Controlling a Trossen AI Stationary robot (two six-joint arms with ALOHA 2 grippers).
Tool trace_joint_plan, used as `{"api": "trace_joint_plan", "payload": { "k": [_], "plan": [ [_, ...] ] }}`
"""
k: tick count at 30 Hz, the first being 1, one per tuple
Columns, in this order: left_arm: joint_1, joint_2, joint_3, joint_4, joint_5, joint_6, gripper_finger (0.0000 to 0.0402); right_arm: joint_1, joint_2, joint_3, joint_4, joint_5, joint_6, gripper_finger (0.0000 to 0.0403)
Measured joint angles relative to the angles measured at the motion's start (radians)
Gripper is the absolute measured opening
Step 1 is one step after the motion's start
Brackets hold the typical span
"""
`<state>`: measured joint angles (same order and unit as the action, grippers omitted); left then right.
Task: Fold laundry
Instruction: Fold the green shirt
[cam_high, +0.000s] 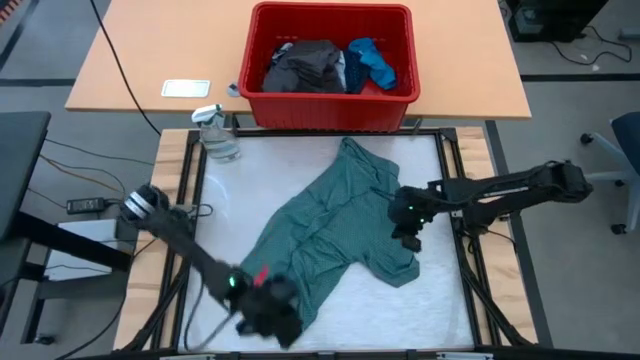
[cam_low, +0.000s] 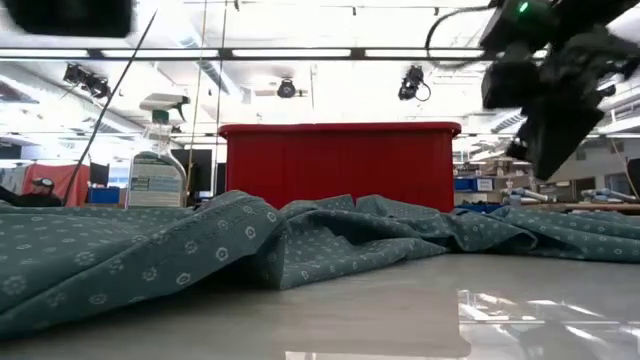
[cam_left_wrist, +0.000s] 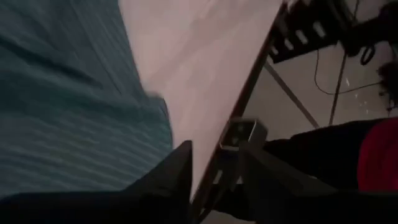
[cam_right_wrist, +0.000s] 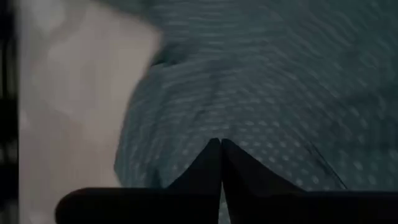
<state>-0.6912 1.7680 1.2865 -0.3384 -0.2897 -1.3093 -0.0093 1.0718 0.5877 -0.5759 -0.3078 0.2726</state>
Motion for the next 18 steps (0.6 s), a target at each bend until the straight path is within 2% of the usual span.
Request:
{"api": "trace_joint_plan", "payload": {
  "k": [4, 7, 9, 14, 18],
  "plan": [
    [-0.043, 0.149, -0.003, 0.152, 0.045, -0.041, 0.0183, 0.087, -0.043, 0.000, -0.006, -0.034, -0.158, 0.0063],
    [-0.043, 0.222, -0.002, 0.158, 0.100, -0.105, 0.0195, 0.171, -0.043, 0.001, -0.011, -0.039, -0.237, 0.0114],
    [-0.041, 0.245, -0.003, 0.102, 0.121, -0.178, 0.0195, 0.233, -0.027, 0.001, 0.002, -0.009, -0.271, 0.0152],
    [-0.034, 0.246, 0.003, 0.028, 0.155, -0.217, 0.0168, 0.396, 0.045, 0.002, 0.018, 0.134, -0.333, 0.0235],
    [-0.044, 0.246, 0.002, 0.015, 0.207, -0.210, 0.0116, 0.470, 0.110, 0.002, 0.019, 0.203, -0.294, 0.0254]
  ]
}}
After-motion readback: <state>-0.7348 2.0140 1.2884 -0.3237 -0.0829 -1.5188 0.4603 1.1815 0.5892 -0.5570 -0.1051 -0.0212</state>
